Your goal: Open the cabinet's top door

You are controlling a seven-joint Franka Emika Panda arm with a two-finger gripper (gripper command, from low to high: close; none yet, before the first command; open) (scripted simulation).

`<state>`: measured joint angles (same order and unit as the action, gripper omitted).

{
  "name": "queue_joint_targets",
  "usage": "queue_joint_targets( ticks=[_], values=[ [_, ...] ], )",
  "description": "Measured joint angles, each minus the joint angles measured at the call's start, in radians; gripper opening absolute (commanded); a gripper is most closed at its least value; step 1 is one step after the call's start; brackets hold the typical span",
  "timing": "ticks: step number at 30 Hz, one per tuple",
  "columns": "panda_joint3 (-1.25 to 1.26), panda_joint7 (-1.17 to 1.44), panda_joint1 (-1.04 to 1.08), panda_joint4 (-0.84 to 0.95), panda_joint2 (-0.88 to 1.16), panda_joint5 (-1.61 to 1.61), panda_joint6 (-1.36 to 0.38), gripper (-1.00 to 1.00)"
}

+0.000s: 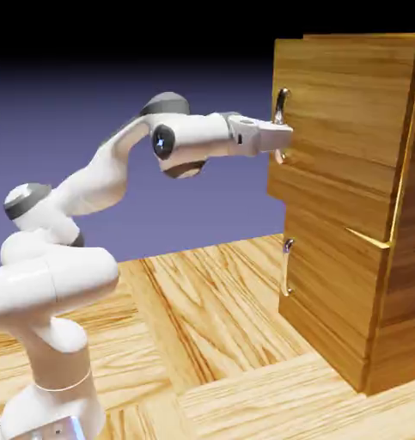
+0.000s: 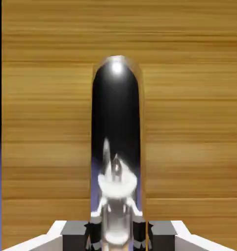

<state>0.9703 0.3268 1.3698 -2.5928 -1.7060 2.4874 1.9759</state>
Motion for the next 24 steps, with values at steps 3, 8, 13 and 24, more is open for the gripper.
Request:
queue_joint_targets(
  ticks=[3, 8, 13, 24],
  values=[
    [-0.05, 0.066, -0.016, -0.071, 0.032, -0.009, -0.131, -1.0],
    [-0.142, 0.163, -0.008, -0.156, 0.1, -0.056, -0.348, -1.0],
    [-0.236, 0.253, 0.037, -0.202, 0.19, -0.132, -0.565, -1.0],
    [-0.38, 0.481, 0.243, -0.163, 0.48, -0.379, -1.044, -1.0]
  ],
)
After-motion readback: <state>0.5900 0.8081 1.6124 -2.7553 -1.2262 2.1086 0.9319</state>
